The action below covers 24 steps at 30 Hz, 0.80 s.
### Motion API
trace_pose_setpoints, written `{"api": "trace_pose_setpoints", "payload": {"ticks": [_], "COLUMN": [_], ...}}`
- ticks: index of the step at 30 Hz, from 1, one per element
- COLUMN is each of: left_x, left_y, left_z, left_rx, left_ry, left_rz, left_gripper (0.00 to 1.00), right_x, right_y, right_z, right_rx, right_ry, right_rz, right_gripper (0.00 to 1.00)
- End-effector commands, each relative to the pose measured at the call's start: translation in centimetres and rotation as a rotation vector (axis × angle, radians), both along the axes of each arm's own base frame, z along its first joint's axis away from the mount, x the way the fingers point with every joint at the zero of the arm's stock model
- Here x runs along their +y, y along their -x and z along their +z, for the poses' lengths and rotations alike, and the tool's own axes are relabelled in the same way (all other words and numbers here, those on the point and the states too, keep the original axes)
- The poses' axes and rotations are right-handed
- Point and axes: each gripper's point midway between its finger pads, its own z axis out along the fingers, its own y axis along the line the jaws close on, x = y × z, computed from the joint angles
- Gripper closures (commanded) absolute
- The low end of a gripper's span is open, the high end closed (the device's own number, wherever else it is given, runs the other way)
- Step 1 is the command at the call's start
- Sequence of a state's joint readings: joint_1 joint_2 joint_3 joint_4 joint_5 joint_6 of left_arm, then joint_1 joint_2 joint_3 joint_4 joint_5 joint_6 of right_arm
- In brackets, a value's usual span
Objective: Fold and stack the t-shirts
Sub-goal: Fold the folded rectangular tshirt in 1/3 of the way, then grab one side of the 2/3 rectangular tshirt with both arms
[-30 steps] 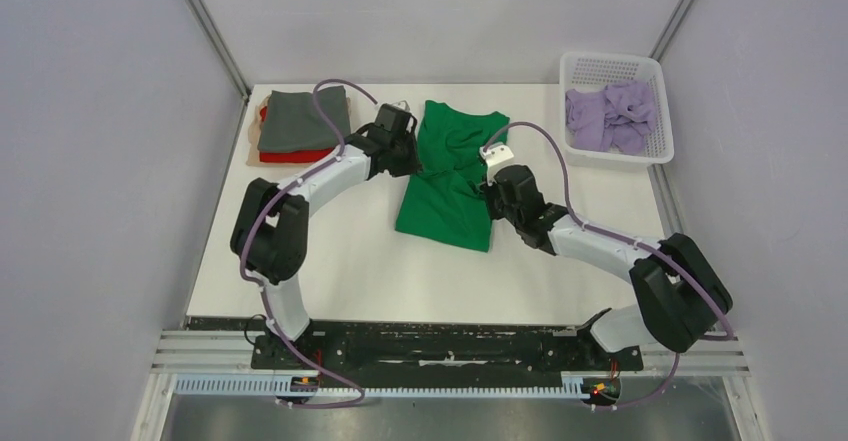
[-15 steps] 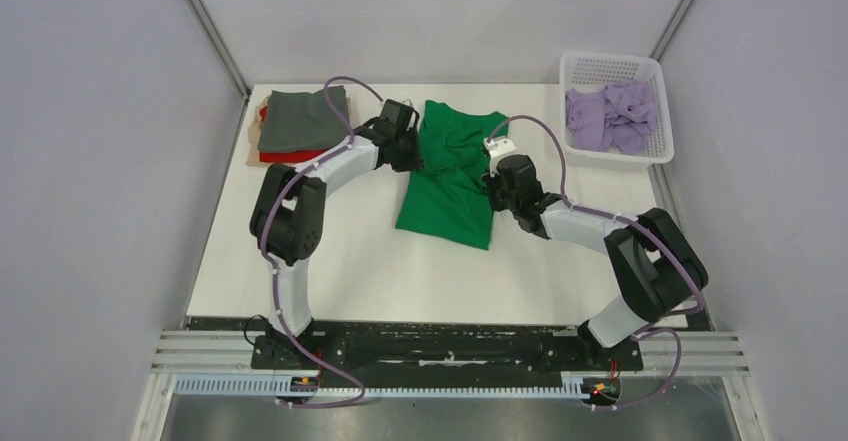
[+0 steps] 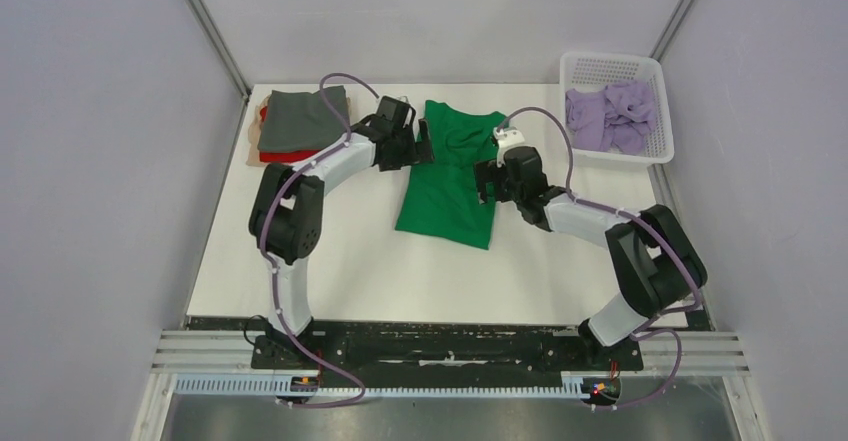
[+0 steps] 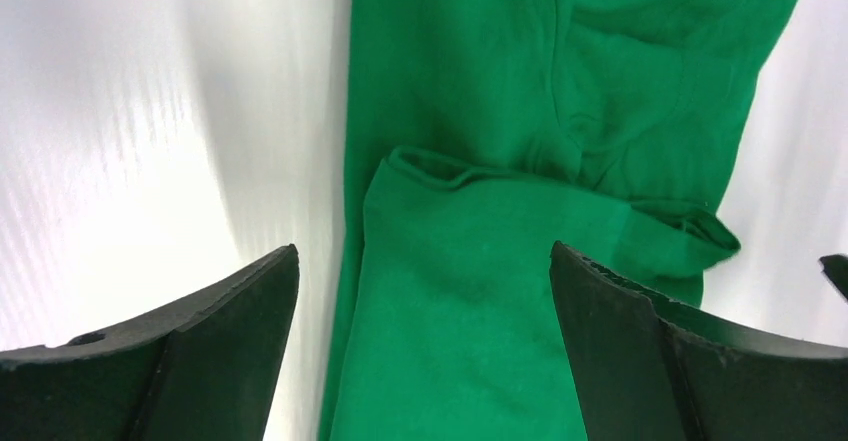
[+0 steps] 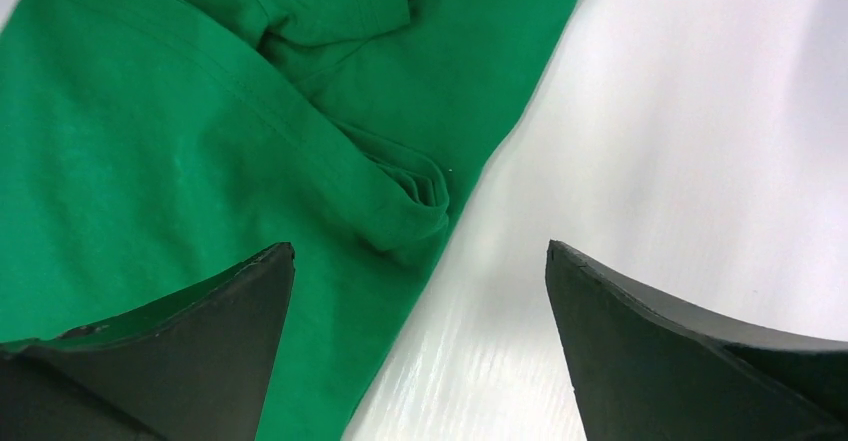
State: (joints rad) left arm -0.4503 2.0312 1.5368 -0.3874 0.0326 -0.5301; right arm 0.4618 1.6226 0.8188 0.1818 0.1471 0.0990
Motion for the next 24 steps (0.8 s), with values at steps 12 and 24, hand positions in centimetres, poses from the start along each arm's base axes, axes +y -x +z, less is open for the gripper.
{"api": "trace_pose_setpoints", "payload": {"ticks": [12, 24], "left_x": [4.2, 3.9], "left_y": [11.9, 15.3], "left_z": [3.3, -1.6], "left_rx": [-0.036, 0.098], "left_ry": [0.168, 0.2], "left_rz": [0.066, 0.035], "left_gripper": [0.0, 0.2], "right_x": [0.2, 1.8], "right_y": [8.1, 13.8], "right_z": [3.6, -0.7], "right_rx": [-0.098, 0.091], "right_ry": [-0.257, -0.33], "right_rz": [0.121, 0.251], "right_gripper": [0.02, 0.04]}}
